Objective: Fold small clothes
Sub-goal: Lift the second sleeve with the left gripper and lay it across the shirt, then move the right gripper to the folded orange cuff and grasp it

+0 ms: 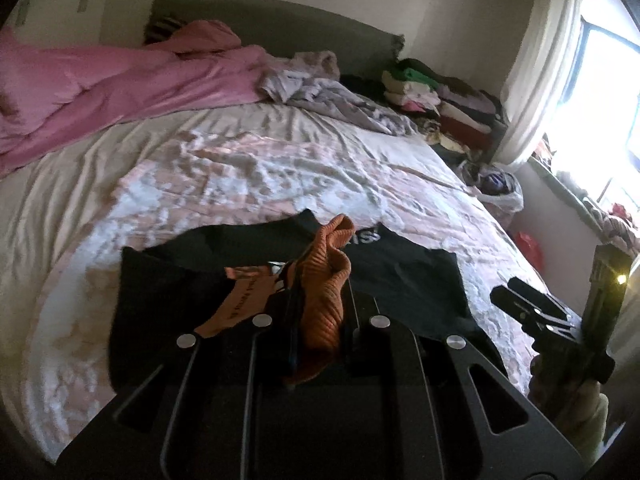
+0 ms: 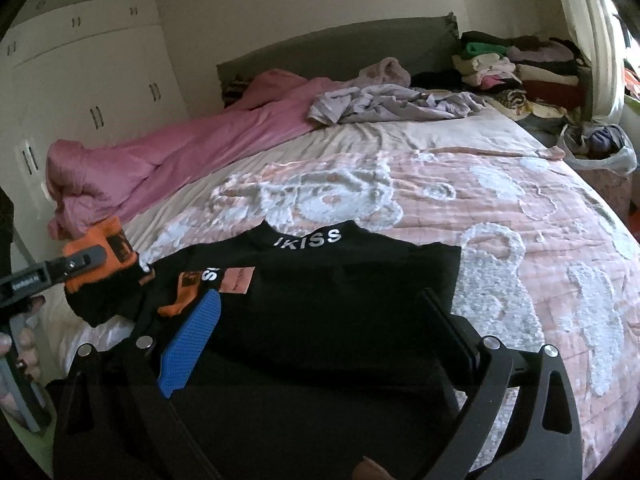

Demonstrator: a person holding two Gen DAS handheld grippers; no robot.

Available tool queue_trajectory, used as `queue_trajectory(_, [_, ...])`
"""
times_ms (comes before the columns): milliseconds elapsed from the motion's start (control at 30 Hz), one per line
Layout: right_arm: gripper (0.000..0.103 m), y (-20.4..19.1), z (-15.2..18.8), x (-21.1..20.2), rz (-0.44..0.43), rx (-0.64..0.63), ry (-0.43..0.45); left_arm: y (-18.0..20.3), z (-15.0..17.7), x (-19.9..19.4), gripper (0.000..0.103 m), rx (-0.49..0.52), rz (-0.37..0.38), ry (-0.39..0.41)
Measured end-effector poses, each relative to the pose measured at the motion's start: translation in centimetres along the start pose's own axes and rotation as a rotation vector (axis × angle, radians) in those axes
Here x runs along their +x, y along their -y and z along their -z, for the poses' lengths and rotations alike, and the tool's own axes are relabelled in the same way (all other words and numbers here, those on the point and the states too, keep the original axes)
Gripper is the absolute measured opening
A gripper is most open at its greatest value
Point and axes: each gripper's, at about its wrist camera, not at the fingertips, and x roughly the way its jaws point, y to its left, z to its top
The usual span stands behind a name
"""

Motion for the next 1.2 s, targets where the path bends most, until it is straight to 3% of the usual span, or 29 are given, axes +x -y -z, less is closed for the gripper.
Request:
queue_trajectory(367, [0.097,0.6,-0.4,-0.7,0.000,0.008,0.022,3.0,2.0,5.3,0.009,0.031,0.055,-0.116])
queue_trajectory(533, [0.097,0.6,-0.4,-0.6,-0.009,0.011,0.013,2.9,2.7,6.0,0.031,0.012,0.089,-0.151])
queue_trajectory(633, [0.097,0.5,-0.2,-0.4,-0.024,0.010,0.001,2.6,2.7,5.7,0.033,0.007,0.074,-0.148])
queue_trajectory(833, [0.097,-1.7,0.4,0.9,-0.073,-0.033,-0.055,1.4,2.1,4.3,0.050,0.020,-0.017,-0.092])
queue_trajectory(867, [0.097,-2.0,0.6,1.3,-0.080,-0.039,-0.066,1.1,2.0,4.1,0.057,0.024,-0.043,-0.086])
queue_trajectory(900, [0.097,-2.5,0.8,1.7,-0.095,-0.046,-0.086,0.7,1.9,4.0,0.064,0.021,-0.059,-0.085])
queue_trajectory(1000, [0.097,-4.1,1.8,3.2,-0.137,-0.056,-0.145,-0.5,1.7,3.6,0.074,-0.001,-0.091,-0.066])
queue_trajectory(1200, [0.097,-7.0,4.3,6.4,-0.187,-0.074,-0.280,-2.9,1.4,2.7,0.085,-0.021,-0.174,-0.046])
